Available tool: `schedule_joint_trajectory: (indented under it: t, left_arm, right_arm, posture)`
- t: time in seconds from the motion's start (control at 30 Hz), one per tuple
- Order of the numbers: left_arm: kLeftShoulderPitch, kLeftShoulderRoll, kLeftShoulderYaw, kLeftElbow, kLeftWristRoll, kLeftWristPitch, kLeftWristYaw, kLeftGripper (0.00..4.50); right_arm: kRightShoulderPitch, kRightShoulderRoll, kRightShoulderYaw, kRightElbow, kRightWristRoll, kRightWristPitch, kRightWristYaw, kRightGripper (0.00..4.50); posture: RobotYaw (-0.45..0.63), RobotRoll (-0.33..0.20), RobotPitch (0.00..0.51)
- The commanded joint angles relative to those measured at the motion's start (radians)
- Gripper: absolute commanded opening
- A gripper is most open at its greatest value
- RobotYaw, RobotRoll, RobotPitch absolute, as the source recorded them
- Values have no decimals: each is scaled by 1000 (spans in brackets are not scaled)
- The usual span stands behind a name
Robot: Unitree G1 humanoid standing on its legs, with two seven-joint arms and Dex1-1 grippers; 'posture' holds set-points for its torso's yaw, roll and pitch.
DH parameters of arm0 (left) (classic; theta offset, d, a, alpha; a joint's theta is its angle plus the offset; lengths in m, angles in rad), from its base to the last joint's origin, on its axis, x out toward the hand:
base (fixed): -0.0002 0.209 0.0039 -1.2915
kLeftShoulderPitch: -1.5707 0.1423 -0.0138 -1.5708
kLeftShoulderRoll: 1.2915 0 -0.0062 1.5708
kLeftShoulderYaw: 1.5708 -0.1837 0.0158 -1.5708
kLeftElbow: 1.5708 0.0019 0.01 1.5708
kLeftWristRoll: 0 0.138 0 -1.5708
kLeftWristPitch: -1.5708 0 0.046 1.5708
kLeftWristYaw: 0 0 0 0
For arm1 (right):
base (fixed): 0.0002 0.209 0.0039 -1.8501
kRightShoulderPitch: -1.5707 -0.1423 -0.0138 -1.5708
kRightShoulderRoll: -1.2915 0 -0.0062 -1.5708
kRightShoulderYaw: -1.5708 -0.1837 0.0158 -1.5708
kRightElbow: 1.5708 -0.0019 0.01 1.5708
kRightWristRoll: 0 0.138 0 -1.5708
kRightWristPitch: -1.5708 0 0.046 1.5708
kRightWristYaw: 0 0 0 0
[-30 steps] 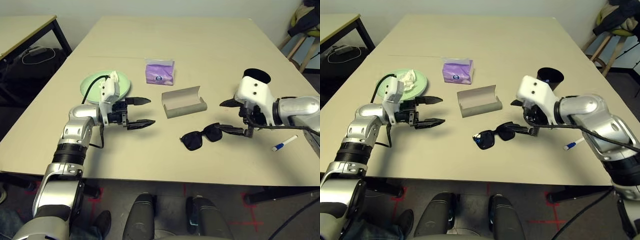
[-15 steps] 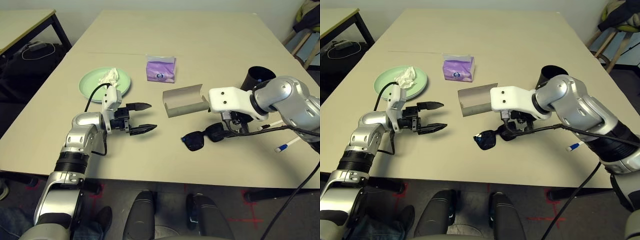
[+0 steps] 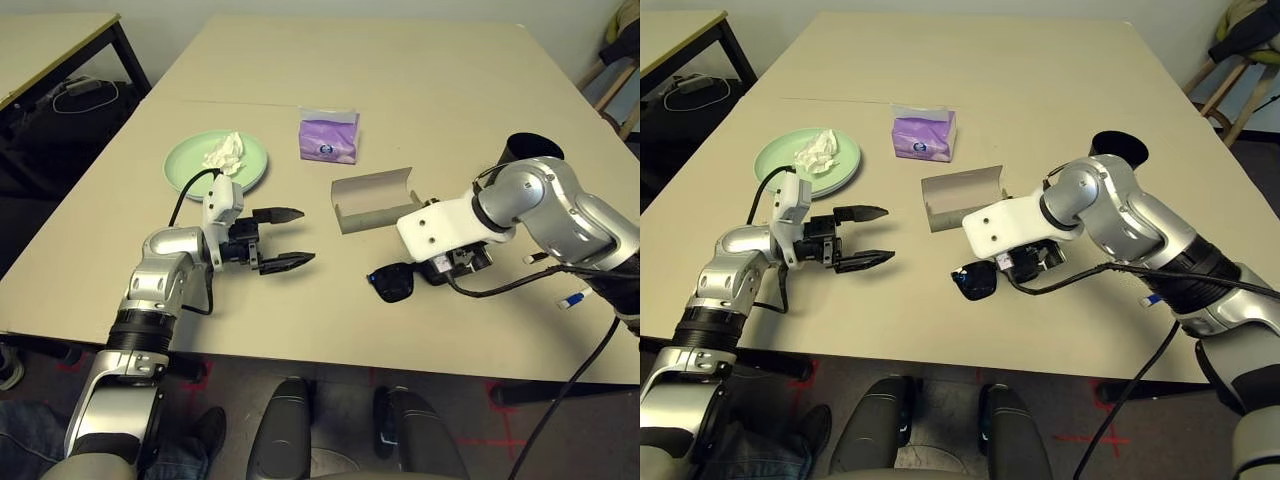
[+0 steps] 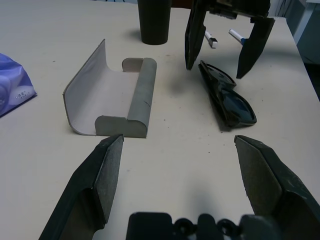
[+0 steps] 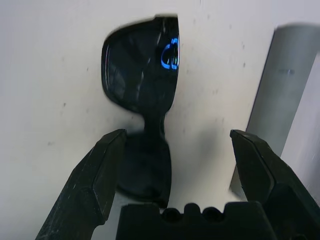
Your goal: Organize and tidy the items on the table.
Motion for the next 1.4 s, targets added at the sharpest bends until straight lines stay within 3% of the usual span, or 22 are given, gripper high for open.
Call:
schedule_joint_trajectory:
  t: [0.03,1.1,1.23,1.4]
  left_arm:
    - [18,13,-9,-22,-6,8,-1,4489]
    - [55,31,-9,-77,-14,18,19,4489]
    - [60,31,-11,-85,-18,16,15,4500]
    - [64,29,-13,-102,-28,12,4,4500]
  right_arm:
    - [16,2,8,19,-27,-26,17,4500]
    - [34,70,-6,82,-90,-41,43,4500]
    - [35,72,-9,82,-83,-41,47,3193]
    - [33,73,-12,83,-80,-40,50,1171]
  posture:
    - [260,0,145]
    - [279,0,141]
    - [281,0,138]
    - [280,0,135]
